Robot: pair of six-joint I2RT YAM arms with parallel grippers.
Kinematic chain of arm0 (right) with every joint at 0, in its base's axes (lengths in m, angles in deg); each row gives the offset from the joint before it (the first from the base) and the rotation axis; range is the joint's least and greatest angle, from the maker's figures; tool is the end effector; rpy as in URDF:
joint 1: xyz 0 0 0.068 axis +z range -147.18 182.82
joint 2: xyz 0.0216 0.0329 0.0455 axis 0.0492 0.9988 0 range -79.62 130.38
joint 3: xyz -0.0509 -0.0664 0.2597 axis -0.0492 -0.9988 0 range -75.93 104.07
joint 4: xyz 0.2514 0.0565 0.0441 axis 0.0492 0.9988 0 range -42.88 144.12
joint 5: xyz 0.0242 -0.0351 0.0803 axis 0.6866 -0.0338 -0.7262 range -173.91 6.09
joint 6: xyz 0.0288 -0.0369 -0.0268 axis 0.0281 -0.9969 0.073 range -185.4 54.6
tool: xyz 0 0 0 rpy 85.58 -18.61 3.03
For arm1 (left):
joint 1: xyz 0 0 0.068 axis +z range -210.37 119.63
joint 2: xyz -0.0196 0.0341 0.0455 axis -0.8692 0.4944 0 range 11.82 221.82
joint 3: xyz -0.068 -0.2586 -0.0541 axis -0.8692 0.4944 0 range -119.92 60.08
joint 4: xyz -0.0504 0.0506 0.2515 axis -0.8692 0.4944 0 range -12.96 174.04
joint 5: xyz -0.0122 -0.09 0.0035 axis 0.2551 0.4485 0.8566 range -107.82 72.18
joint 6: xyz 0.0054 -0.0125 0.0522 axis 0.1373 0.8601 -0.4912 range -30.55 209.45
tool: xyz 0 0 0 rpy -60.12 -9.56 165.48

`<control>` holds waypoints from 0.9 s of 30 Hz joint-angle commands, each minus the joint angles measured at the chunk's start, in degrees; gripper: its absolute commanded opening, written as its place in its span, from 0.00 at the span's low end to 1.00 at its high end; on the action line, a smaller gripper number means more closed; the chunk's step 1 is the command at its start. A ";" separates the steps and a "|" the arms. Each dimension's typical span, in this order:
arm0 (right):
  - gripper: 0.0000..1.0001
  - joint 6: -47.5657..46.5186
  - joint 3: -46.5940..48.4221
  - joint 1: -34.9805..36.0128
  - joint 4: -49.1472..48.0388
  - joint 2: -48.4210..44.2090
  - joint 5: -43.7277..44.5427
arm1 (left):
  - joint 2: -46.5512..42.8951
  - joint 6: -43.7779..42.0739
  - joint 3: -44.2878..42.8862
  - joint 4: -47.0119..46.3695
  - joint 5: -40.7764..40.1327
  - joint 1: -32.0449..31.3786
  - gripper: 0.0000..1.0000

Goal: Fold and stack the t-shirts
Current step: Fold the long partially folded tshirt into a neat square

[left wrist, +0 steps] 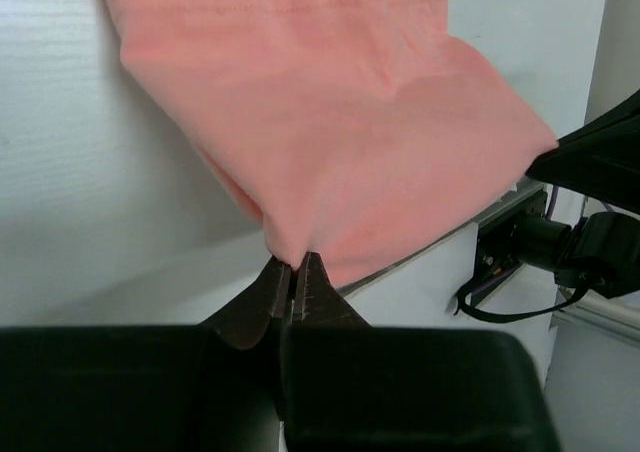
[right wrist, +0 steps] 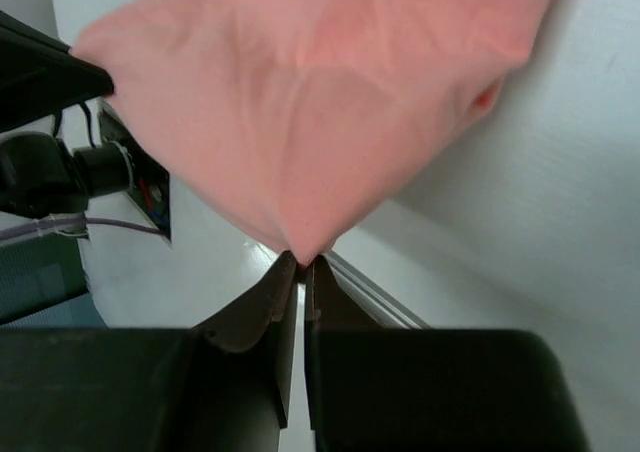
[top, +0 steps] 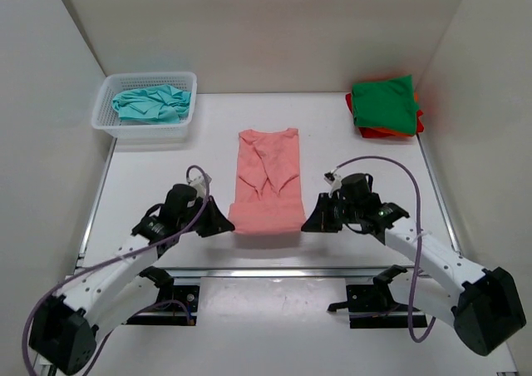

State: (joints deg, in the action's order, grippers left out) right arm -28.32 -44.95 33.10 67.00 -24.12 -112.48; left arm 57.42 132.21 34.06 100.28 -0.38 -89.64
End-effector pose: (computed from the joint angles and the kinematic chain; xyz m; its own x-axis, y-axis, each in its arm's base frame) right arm 0.1584 0.1123 0.2103 -0.9269 0.0718 -0.3682 -0.2245 0.6802 0.6978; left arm 0.1391 -0.0901 0.2031 -0.8822 -0.2481 -0.4002 0.0807 0.7578 -0.6475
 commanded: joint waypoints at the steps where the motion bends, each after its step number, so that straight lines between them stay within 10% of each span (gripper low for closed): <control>1: 0.00 -4.28 9.42 -4.69 0.86 5.81 -4.02 | 9.55 -2.94 -8.58 -2.76 1.54 2.63 0.00; 13: 0.00 -15.98 57.54 -19.99 4.37 51.22 -6.85 | 61.03 -11.38 -56.09 -6.63 3.75 16.00 0.00; 16: 0.16 -16.25 77.92 -21.84 8.14 67.21 -2.82 | 72.83 -8.68 -68.68 -8.29 4.71 18.80 0.33; 20: 0.40 -18.18 98.01 -22.81 16.75 79.65 -1.22 | 74.20 -3.48 -68.75 -14.52 5.42 20.49 0.33; 27: 0.63 -21.35 74.10 -21.76 6.59 69.59 -2.27 | 64.62 -3.91 -53.19 -18.94 5.94 19.70 0.35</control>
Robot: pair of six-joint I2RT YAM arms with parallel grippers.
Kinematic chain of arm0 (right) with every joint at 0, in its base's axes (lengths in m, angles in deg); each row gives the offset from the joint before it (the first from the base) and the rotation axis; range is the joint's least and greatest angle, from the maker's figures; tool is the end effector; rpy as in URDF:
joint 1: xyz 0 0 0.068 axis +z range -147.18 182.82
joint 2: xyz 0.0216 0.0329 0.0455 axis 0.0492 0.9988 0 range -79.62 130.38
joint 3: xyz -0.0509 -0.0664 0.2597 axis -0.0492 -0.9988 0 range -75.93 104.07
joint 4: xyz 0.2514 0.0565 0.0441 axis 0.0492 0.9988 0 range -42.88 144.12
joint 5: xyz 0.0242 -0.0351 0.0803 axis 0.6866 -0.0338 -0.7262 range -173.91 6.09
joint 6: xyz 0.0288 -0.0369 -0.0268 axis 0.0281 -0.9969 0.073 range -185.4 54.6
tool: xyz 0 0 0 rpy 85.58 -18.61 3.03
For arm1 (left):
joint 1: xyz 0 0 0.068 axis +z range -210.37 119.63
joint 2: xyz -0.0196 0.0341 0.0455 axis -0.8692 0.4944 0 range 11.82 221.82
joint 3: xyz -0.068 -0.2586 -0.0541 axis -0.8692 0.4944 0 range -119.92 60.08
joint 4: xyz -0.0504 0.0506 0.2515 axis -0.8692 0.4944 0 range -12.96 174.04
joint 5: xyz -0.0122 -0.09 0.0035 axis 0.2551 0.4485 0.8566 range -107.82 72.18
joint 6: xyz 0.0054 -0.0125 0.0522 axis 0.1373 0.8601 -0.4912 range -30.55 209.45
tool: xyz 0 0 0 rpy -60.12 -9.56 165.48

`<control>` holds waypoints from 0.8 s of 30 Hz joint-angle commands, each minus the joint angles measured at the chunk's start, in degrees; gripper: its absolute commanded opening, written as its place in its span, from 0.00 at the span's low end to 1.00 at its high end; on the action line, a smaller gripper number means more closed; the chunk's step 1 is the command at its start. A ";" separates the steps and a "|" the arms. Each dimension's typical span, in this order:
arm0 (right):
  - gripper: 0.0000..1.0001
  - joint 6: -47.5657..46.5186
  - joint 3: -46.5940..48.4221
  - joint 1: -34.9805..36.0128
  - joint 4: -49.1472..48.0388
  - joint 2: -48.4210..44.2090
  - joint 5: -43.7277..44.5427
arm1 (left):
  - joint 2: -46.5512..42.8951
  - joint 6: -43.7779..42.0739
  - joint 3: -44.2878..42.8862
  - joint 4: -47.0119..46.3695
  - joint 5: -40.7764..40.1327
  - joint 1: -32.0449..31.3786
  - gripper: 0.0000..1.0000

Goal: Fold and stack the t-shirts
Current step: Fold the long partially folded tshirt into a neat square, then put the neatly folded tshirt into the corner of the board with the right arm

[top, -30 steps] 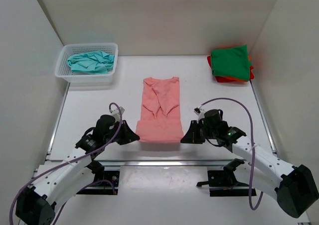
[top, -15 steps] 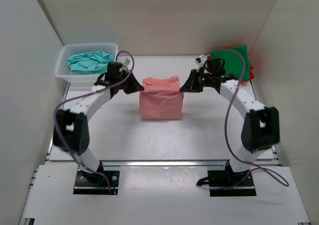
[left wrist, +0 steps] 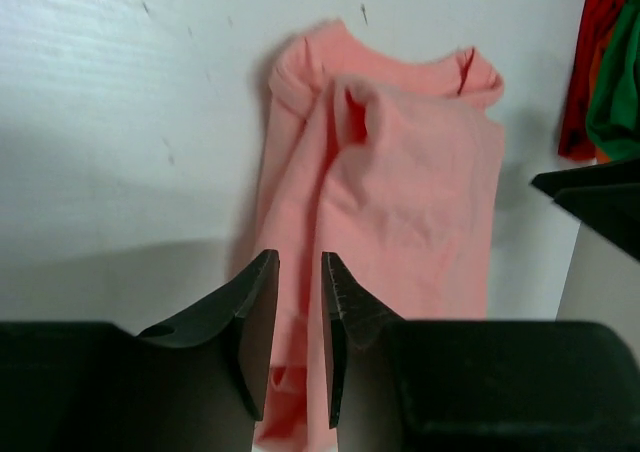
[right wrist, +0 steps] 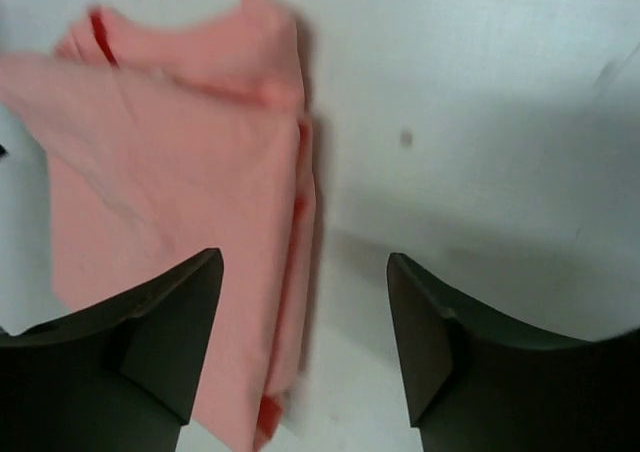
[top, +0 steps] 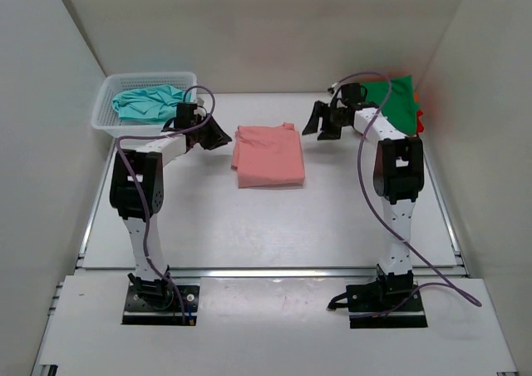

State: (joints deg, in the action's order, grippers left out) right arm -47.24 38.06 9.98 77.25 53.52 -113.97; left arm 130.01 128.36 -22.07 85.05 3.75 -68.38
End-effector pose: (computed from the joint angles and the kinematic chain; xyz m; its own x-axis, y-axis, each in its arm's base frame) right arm 0.5137 0.0826 0.2030 -0.8492 0.1651 -0.5015 -0.1763 0.8067 0.5641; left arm 0.4488 -0.0763 0.1761 -0.7815 -0.4799 -0.3987 -0.1281 0.7488 -0.6503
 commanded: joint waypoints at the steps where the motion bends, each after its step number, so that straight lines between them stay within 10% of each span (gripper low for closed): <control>1: 0.65 -2.68 -11.40 1.54 -6.55 -10.25 -1.39 | -8.50 -0.24 4.96 -3.70 1.73 -1.83 0.35; 8: 0.71 3.19 -27.94 2.69 -17.55 -12.30 -6.49 | -10.72 7.67 16.07 -15.15 0.25 -7.89 0.31; 12: 0.81 8.72 -26.38 3.91 -20.89 -7.47 -11.32 | -0.27 1.26 4.13 1.45 -5.13 -9.48 0.13; 18: 0.91 15.41 -14.62 6.37 -19.68 2.45 -17.47 | 0.64 3.01 7.70 -0.36 -4.33 -8.25 0.00; 24: 0.71 20.77 -5.01 8.13 -19.40 10.91 -25.21 | 1.77 2.48 7.88 0.08 -2.84 -7.98 0.01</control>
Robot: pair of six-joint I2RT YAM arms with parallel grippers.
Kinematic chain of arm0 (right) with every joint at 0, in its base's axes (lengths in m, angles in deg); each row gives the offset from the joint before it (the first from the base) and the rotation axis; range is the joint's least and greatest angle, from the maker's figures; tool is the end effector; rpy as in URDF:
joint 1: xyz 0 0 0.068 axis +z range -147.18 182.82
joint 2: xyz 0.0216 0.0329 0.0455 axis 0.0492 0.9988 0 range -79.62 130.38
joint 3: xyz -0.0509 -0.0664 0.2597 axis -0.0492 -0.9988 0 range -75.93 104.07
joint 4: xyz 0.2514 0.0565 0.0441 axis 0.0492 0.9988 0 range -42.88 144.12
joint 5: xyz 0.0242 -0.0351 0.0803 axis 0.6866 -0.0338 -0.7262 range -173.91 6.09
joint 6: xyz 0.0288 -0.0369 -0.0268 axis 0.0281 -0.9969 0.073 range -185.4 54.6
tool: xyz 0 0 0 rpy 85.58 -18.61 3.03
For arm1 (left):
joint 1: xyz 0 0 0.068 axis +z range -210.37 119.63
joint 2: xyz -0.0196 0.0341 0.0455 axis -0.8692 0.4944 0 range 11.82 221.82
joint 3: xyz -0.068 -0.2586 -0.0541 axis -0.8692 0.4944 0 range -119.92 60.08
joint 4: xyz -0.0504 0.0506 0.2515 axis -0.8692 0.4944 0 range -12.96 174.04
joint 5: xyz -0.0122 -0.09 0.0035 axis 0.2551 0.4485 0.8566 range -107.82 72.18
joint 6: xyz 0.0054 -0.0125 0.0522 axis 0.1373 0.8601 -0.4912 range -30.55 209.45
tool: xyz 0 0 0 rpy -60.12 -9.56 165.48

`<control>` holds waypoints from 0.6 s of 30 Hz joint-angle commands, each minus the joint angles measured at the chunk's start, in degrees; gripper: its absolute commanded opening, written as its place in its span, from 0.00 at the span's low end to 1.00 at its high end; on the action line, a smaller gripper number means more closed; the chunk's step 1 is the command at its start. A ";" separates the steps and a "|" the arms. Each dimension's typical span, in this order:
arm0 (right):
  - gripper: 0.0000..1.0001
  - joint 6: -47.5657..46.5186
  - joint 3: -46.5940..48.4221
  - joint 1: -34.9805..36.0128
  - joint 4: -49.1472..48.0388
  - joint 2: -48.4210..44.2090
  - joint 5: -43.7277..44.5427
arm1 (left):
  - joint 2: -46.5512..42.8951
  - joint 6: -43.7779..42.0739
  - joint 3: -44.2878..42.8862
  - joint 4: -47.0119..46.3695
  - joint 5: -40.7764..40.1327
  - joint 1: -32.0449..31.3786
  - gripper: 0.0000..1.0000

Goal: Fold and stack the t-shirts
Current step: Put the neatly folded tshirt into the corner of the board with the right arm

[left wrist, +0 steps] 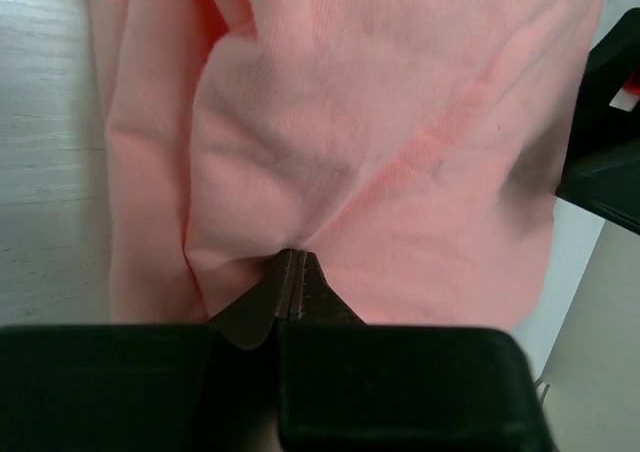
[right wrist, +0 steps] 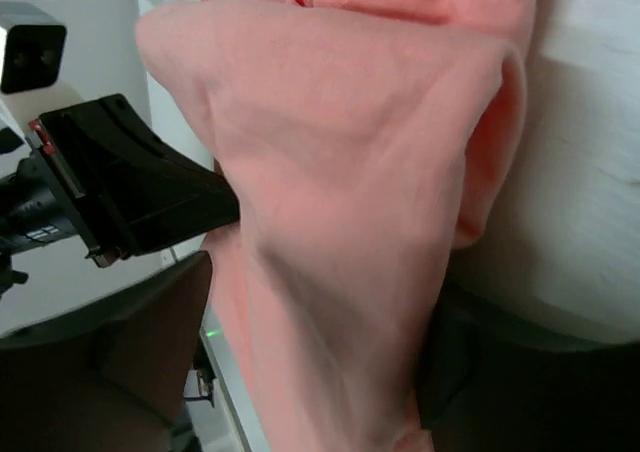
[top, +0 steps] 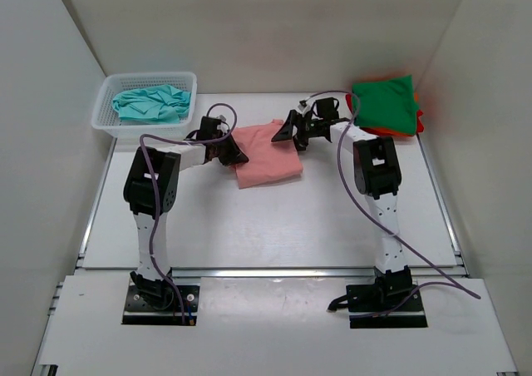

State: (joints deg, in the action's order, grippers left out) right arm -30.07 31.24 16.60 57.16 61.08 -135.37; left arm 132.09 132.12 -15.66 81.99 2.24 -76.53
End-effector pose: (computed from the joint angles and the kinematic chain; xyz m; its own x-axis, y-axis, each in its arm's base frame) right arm 0.5094 0.1537 0.1291 -0.9502 0.1378 -0.2794 -0.1831 0.4784 0.8588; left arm 0.4188 -0.1340 0.1308 -0.8591 -0.4139 -0.3010 -0.1453 0.7612 -0.6320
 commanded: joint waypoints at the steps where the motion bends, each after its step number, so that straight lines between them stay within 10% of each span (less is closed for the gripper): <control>1: 0.59 4.13 1.81 2.03 0.07 4.22 -4.08 | -0.21 -1.28 1.48 2.70 -1.16 0.08 0.01; 4: 0.40 3.78 2.69 2.48 0.33 5.01 -6.27 | -0.04 -1.80 2.09 2.35 -1.16 -0.18 0.01; 6: 0.00 3.60 3.91 2.13 0.59 5.90 -8.20 | -0.12 -1.54 2.44 1.73 -0.63 0.25 0.02; 10: 0.00 -6.97 11.97 2.13 9.85 7.48 -9.37 | -3.09 -0.93 6.65 -1.95 1.12 0.25 0.10; 18: 0.00 -38.63 20.55 1.16 31.44 -1.64 21.89 | -15.05 -4.27 15.00 -1.17 3.15 3.15 0.15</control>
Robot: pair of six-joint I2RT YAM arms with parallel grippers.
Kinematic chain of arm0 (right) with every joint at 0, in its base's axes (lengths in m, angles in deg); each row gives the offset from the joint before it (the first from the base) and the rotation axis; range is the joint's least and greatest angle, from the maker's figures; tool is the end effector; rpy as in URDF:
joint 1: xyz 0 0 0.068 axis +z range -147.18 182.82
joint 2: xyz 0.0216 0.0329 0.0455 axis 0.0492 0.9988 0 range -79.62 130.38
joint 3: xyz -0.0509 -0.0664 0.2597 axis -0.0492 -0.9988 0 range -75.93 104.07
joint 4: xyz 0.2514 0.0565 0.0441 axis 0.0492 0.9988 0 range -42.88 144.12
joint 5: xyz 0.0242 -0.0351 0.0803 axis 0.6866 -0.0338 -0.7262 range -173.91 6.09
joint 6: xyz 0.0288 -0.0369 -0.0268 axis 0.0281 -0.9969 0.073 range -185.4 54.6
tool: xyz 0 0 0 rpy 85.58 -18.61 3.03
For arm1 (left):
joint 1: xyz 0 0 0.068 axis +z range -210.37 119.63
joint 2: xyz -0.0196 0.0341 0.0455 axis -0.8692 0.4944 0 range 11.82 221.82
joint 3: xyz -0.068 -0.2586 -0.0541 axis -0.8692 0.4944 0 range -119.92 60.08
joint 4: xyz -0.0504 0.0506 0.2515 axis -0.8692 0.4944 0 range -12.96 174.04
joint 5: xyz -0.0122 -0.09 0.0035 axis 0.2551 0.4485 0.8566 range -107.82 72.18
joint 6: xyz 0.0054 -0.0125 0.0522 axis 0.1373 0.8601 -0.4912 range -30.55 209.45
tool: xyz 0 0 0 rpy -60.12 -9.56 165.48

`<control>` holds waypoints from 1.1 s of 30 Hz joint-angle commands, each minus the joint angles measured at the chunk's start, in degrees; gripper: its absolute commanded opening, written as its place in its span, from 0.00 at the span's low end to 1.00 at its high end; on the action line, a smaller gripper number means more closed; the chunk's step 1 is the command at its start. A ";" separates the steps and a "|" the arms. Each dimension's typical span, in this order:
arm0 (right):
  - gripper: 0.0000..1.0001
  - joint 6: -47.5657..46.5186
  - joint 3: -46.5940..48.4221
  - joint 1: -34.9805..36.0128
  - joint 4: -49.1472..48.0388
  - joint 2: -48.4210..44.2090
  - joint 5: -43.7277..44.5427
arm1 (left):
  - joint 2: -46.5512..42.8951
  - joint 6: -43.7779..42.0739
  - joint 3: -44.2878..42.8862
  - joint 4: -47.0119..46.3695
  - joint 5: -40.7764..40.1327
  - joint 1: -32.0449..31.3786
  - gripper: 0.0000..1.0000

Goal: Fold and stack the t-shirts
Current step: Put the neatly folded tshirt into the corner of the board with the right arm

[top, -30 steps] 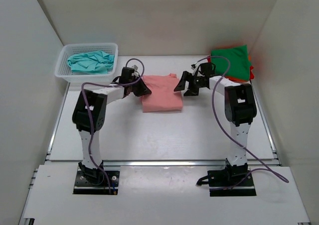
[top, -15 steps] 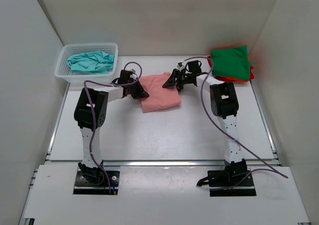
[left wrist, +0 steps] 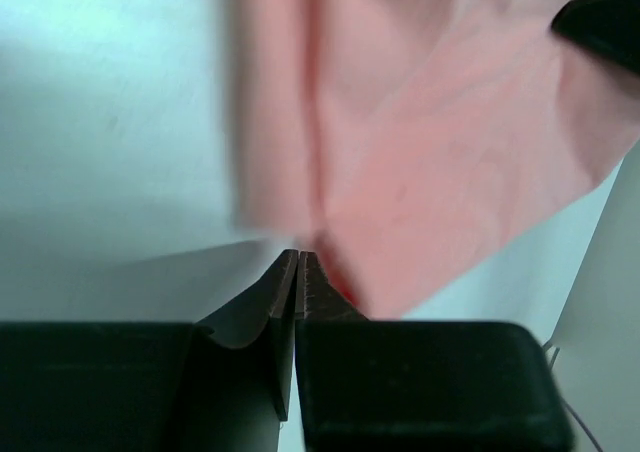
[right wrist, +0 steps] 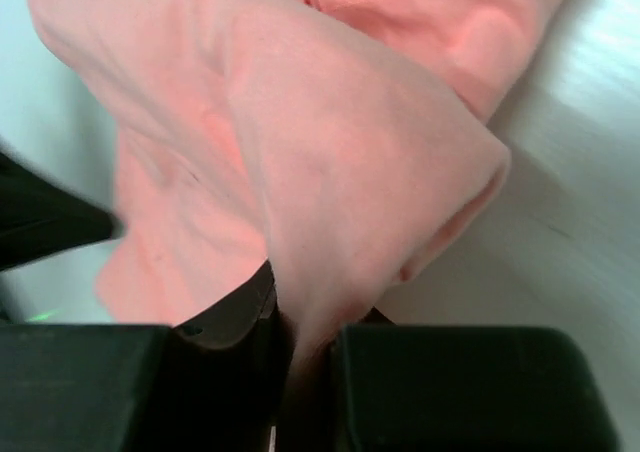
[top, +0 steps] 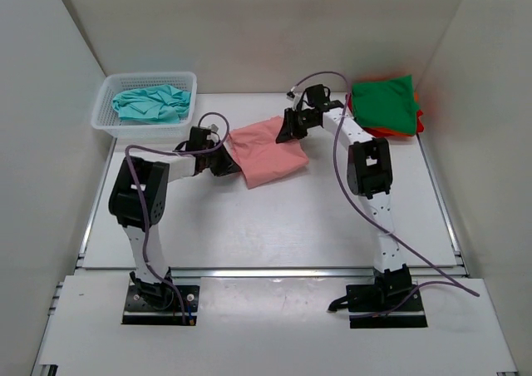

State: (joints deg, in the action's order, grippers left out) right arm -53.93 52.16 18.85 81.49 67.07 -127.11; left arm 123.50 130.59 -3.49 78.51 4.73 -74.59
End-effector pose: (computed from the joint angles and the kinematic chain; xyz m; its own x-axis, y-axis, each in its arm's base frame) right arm 0.5239 0.1760 0.1574 -0.8708 -0.0994 -0.4816 -0.4331 0.6188 0.6554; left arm 0.3796 -0.1102 0.1351 -0.8636 -0.4080 -0.2962 -0.1332 0.7513 -0.6464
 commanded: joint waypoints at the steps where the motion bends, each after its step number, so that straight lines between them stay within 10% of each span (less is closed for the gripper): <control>1: 0.00 -15.93 -1.78 -1.26 5.90 -9.30 18.11 | -8.91 -2.56 3.62 2.04 0.48 1.30 0.14; 14: 0.00 -29.30 -2.50 -7.85 4.92 -21.27 30.10 | -19.30 -3.61 14.61 -0.77 1.09 2.35 0.16; 33: 0.00 -20.88 4.97 -32.64 -12.20 -15.84 18.33 | -16.41 -8.10 14.80 1.86 0.04 3.24 0.16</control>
State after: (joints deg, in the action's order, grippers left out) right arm -78.30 54.17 -12.43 79.68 48.77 -105.91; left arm 106.73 123.88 11.77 79.78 4.93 -70.98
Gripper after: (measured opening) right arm 0.100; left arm 0.160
